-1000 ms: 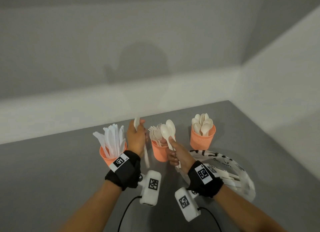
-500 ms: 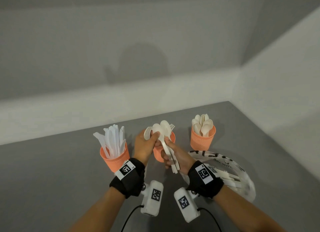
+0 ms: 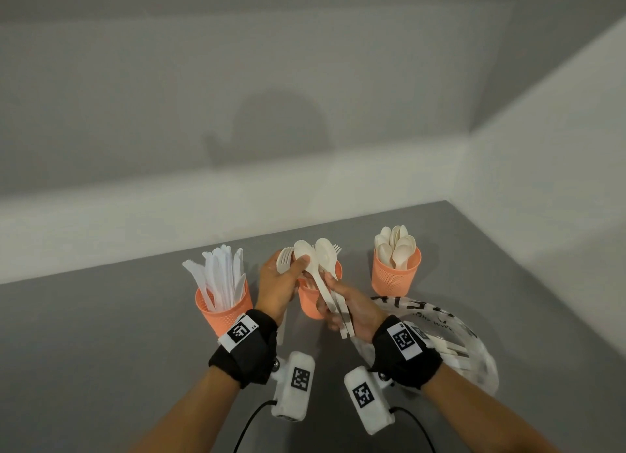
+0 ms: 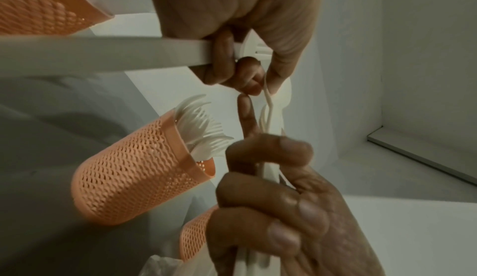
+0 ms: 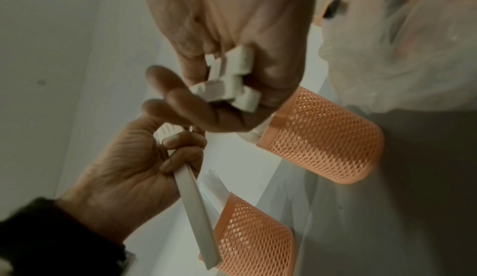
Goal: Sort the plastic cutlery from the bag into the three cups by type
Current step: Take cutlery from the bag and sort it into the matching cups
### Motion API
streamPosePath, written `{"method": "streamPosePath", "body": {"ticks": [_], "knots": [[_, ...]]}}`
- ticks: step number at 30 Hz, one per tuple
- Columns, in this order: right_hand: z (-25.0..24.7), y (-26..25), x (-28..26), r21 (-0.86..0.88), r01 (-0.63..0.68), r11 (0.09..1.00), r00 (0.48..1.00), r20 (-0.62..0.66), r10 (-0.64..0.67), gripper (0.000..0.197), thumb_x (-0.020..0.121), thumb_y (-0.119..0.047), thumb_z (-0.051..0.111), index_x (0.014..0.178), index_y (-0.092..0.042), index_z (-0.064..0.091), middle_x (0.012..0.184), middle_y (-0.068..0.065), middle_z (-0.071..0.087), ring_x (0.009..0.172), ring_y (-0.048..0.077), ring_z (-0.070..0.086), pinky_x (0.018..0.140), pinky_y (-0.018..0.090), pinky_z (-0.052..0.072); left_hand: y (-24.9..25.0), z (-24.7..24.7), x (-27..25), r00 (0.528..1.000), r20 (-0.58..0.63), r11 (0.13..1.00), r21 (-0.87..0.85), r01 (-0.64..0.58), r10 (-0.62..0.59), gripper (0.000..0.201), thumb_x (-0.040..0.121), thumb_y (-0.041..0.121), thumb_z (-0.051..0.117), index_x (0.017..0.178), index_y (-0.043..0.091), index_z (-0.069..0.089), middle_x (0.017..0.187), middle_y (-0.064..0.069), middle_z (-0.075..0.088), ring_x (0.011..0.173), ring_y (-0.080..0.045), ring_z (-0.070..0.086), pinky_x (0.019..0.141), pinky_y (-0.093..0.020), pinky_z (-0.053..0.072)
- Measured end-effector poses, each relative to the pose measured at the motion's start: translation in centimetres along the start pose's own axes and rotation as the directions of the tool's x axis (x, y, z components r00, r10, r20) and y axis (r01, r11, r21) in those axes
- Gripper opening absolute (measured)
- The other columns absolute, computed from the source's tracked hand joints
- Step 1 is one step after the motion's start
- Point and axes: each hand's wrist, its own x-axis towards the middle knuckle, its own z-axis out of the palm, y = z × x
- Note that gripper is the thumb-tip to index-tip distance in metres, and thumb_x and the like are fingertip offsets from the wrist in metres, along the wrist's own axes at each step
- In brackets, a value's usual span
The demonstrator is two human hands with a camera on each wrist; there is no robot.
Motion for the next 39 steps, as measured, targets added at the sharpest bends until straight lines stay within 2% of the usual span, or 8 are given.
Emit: {"method": "streamPosePath", "body": {"ticks": [9, 13, 16, 19, 23, 28, 34, 39], "knots": [[0.6, 0.0, -0.2, -0.276, -0.021, 0.961, 0.998, -0.067, 0.003, 0.064, 0.092, -0.06, 0.03, 0.05, -0.014, 0.046, 0.04, -0.004, 0.039, 0.031, 0.005, 0.025, 0.035, 0.016, 0.019, 0.1, 0.1, -0.1, 0.998, 0.057, 1.0, -0.01, -0.001, 0.001, 0.029, 0.087, 0.01, 0.062, 0.112, -0.001, 0.054, 0.07, -0.003, 0.056, 0.036, 0.002, 0.049, 0.036, -0.009, 0.035], [0.5, -0.5, -0.1, -0.458, 0.026, 0.889, 0.994, -0.082, -0.071, 0.04, 0.098, -0.043, 0.035, 0.091, -0.017, 0.064, 0.049, -0.002, 0.045, 0.04, 0.009, 0.037, 0.039, 0.017, 0.031, 0.4, 0.1, 0.0, 0.991, 0.095, 0.995, 0.027, -0.094, 0.091, 0.019, 0.084, 0.003, 0.063, 0.102, 0.0, 0.059, 0.072, -0.003, 0.06, 0.053, 0.0, 0.058, 0.047, -0.009, 0.042], [0.5, -1.2, 0.3, -0.517, 0.212, 0.829, 0.946, -0.103, -0.306, 0.019, 0.093, -0.012, 0.053, 0.109, -0.002, 0.058, 0.073, -0.001, 0.059, 0.065, 0.01, 0.058, 0.06, 0.017, 0.048, 0.5, 0.6, -0.2, 0.954, 0.125, 0.946, 0.146, -0.29, 0.273, 0.015, 0.076, 0.009, 0.073, 0.084, 0.015, 0.061, 0.077, -0.001, 0.064, 0.071, -0.01, 0.06, 0.063, -0.018, 0.048], [1.1, -2.7, 0.5, -0.43, 0.376, 0.821, 0.869, -0.146, -0.474, 0.016, 0.088, 0.011, 0.048, 0.092, -0.002, 0.057, 0.075, 0.002, 0.058, 0.063, -0.001, 0.059, 0.063, 0.016, 0.048, 1.0, 1.9, -1.2, 0.897, 0.189, 0.885, 0.175, -0.431, 0.399, 0.022, 0.073, 0.011, 0.076, 0.079, 0.021, 0.057, 0.072, 0.005, 0.061, 0.065, 0.0, 0.056, 0.063, -0.014, 0.046], [0.7, -4.5, 0.0, -0.269, 0.453, 0.85, 0.836, -0.203, -0.51, 0.008, 0.067, -0.002, 0.044, 0.067, -0.007, 0.051, 0.05, -0.001, 0.048, 0.046, 0.009, 0.046, 0.049, 0.02, 0.041, 2.1, 2.8, -1.0, 0.916, 0.109, 0.921, 0.003, -0.388, 0.386, 0.016, 0.083, 0.014, 0.066, 0.079, 0.019, 0.052, 0.064, 0.005, 0.05, 0.057, -0.004, 0.049, 0.058, -0.016, 0.044], [-2.0, -6.3, -0.5, -0.07, 0.493, 0.867, 0.818, -0.303, -0.489, 0.023, 0.053, -0.008, 0.035, 0.069, -0.005, 0.052, 0.041, -0.002, 0.037, 0.038, 0.008, 0.031, 0.044, 0.02, 0.03, 1.6, 2.3, 1.0, 0.961, 0.036, 0.961, -0.056, -0.272, 0.274, 0.027, 0.094, -0.002, 0.028, 0.088, 0.017, 0.046, 0.063, -0.003, 0.039, 0.046, -0.001, 0.038, 0.047, -0.013, 0.035], [-6.7, -9.4, -1.1, 0.019, 0.59, 0.807, 0.673, -0.564, -0.479, 0.022, 0.05, -0.002, 0.033, 0.068, -0.008, 0.044, 0.041, 0.0, 0.043, 0.038, 0.013, 0.04, 0.046, 0.019, 0.038, 0.6, 1.2, 3.4, 0.911, 0.005, 0.901, 0.151, -0.407, 0.411, 0.01, 0.098, 0.017, 0.029, 0.1, 0.016, 0.039, 0.081, 0.004, 0.06, 0.073, 0.002, 0.052, 0.069, -0.011, 0.038], [-9.4, -9.5, -0.9, -0.103, 0.605, 0.789, 0.57, -0.636, -0.52, 0.023, 0.048, -0.003, 0.034, 0.067, -0.008, 0.045, 0.04, -0.002, 0.045, 0.041, 0.012, 0.041, 0.048, 0.02, 0.037, 0.3, 1.7, 4.4, 0.851, 0.089, 0.805, 0.287, -0.519, 0.517, 0.014, 0.098, 0.025, 0.028, 0.1, 0.015, 0.038, 0.085, 0.009, 0.058, 0.069, 0.003, 0.051, 0.064, -0.009, 0.038]]}}
